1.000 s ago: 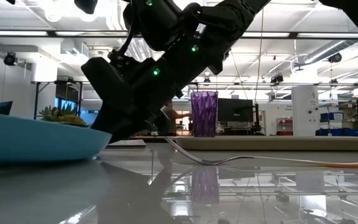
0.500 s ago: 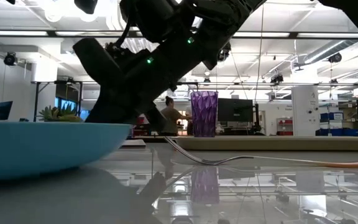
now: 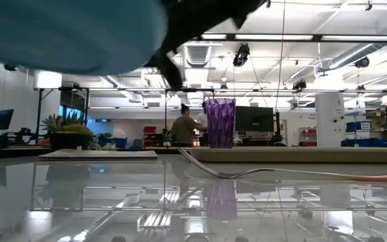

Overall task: Pick and place plate/cup/fork/spoon on tray
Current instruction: Put the blue plate on the tray to the bottom right of the purple cup

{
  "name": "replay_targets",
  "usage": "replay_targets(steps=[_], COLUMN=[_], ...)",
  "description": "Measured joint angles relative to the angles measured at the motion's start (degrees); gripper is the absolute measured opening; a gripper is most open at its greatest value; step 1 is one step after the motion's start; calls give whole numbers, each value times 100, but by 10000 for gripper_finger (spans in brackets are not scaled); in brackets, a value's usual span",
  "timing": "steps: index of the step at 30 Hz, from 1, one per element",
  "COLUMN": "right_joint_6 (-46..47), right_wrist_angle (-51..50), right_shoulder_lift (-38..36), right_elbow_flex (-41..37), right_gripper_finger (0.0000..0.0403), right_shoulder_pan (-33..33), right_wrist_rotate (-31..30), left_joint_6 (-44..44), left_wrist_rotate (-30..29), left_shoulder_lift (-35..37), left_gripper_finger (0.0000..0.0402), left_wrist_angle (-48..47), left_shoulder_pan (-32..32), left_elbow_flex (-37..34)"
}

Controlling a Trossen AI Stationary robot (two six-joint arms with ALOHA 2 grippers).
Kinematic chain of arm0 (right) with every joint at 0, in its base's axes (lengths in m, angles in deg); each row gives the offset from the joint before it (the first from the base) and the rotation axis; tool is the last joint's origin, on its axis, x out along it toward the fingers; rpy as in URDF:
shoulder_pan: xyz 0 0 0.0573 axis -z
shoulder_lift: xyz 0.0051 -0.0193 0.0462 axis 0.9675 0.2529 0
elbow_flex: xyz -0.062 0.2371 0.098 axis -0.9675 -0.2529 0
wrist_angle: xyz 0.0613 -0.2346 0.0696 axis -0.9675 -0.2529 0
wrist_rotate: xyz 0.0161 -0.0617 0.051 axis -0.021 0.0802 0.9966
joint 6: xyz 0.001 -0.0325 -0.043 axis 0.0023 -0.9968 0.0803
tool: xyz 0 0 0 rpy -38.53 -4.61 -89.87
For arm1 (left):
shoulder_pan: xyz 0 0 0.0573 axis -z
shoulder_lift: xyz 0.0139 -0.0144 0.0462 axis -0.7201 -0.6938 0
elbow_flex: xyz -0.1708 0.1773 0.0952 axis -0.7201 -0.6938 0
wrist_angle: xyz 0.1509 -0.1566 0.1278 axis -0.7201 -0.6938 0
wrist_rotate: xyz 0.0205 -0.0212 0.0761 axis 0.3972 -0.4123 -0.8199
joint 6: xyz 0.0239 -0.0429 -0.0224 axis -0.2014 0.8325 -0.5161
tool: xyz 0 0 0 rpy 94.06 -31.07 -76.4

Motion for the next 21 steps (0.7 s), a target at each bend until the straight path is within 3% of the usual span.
replay_targets(steps=[5,11,16,21], right_joint_6=[35,601,1221,1589], right_wrist_angle=[-531,-586,-681,-1422], right_shoulder_lift=[-1100,-2797,-4067,-4980], right_elbow_flex=[-880,-2595,-4049,-4921], right_gripper_finger=[9,9,9,9], right_shoulder_pan=[6,307,966,1984], right_wrist_rotate=[-413,-968,-1465,-1732], left_joint_6=[2,2,2,2], left_wrist_rotate=[2,0,0,0], left_shoulder_lift=[4,9,0,-2], left_gripper_finger=[0,0,0,0], left_wrist_angle=[0,9,81,78], left_shoulder_pan=[0,0,0,0], left_elbow_flex=[0,0,0,0])
